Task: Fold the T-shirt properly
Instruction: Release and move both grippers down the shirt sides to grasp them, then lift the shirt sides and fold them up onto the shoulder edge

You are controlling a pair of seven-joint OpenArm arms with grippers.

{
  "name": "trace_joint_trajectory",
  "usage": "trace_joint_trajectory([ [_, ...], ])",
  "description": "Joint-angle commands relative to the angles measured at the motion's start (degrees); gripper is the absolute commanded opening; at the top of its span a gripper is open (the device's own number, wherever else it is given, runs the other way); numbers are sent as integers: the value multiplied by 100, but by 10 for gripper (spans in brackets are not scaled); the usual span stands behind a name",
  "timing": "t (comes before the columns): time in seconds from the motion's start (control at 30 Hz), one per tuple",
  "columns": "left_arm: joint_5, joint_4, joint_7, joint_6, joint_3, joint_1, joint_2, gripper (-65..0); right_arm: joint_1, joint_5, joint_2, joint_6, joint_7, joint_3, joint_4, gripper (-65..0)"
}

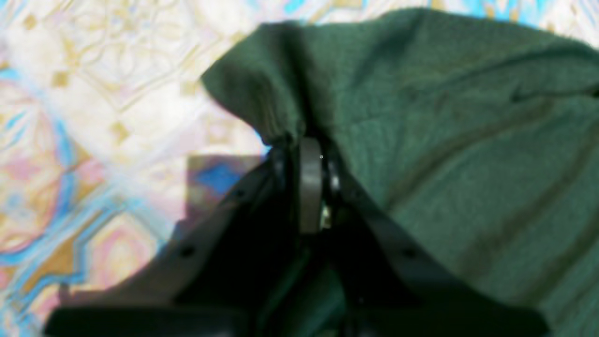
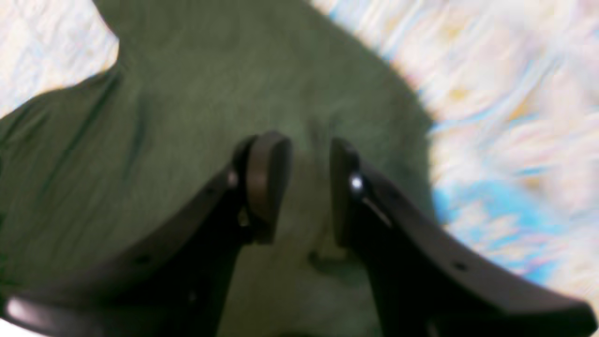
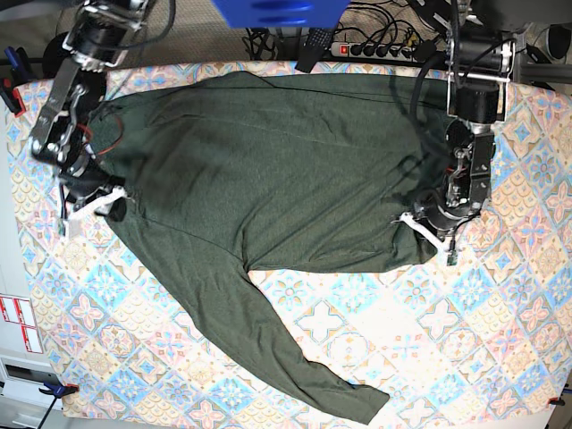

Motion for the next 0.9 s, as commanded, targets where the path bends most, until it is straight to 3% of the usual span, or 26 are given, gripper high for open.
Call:
trace_joint_trajectory([
  [0.0,24,214,-115,30,-52,-80,-183,-650,148,-22,160,35,82,-156,81,-464],
  [0.17,15,600,-124,30,-113,193,-332,-650,579,-1050,415,35,108,-868,-245,-462],
  [0.33,24,1022,-124,30,-535,518,-376,-650,1054,-1666,565,35,354,-1598,-825,-462],
  [0.53,50,1524,-89,30,-843,887,-394,-650,1643,-1727,934,35,943,-2477,-1845,-462],
  [0.87,24,2165,-89,30,-1019,1432,-569,-650,2548,-1736,1083,35,1858,-2679,-3647,-455],
])
